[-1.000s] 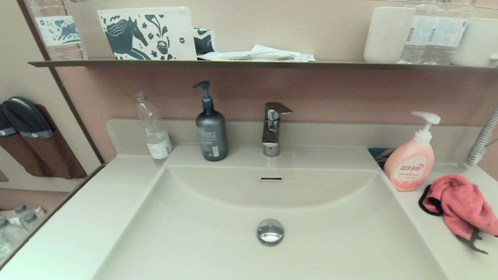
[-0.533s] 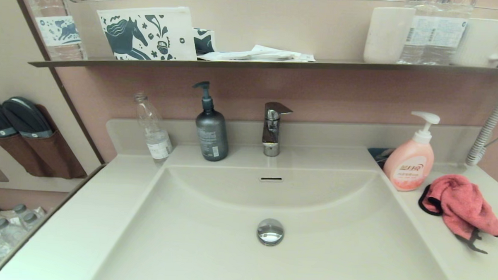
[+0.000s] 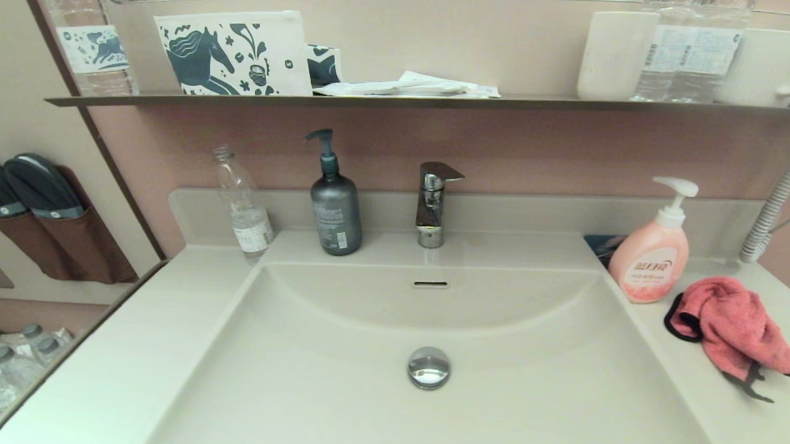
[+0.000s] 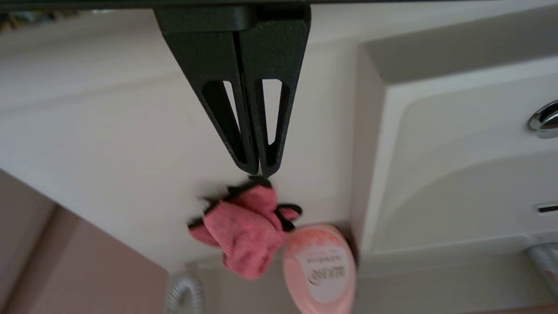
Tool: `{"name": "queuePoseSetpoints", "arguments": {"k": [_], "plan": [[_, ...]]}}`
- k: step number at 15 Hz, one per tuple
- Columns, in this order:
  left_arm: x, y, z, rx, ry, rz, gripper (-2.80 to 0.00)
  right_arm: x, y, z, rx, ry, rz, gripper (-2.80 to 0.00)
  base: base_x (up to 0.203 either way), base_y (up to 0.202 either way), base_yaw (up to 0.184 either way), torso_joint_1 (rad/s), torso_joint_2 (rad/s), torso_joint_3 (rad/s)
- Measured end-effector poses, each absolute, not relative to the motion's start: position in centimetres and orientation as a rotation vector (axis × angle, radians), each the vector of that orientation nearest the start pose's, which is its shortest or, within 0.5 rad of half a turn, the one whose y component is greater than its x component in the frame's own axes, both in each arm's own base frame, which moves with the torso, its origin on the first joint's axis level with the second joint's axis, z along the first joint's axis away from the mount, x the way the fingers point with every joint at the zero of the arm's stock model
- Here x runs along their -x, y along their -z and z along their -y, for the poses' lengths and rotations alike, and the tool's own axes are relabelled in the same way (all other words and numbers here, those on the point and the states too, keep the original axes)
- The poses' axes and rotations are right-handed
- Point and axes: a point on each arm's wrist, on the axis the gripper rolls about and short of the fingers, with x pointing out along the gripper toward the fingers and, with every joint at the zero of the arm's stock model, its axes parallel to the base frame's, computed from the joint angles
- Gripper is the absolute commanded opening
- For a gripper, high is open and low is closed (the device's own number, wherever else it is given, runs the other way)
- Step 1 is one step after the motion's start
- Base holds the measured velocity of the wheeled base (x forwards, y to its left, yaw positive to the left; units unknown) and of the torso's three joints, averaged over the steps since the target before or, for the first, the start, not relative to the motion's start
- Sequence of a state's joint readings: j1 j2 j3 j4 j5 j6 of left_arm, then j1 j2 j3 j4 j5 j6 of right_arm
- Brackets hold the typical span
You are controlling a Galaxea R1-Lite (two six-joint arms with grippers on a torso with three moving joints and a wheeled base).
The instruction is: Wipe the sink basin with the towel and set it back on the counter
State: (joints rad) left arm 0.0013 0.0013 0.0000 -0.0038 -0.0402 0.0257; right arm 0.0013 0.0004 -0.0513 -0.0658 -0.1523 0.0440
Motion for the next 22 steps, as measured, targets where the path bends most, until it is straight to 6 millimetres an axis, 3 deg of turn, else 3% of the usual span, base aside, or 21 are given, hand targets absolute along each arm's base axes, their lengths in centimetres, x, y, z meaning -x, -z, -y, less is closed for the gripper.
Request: {"name": "queuePoseSetpoints", "arguments": {"k": [8, 22], "plan": [[2.3, -7.6, 0.1, -0.026, 0.039, 0.003, -2.8, 2.3, -7.6, 0.1, -0.007, 0.025, -0.001, -2.8, 0.0, 0.0, 0.0, 0.0, 0.0, 0.0], [2.3, -7.6, 0.1, -0.026, 0.038, 0.003, -2.8, 2.3, -7.5, 0.1, -0.01, 0.024, 0.0, -2.8, 0.0, 0.0, 0.0, 0.0, 0.0, 0.0]]}}
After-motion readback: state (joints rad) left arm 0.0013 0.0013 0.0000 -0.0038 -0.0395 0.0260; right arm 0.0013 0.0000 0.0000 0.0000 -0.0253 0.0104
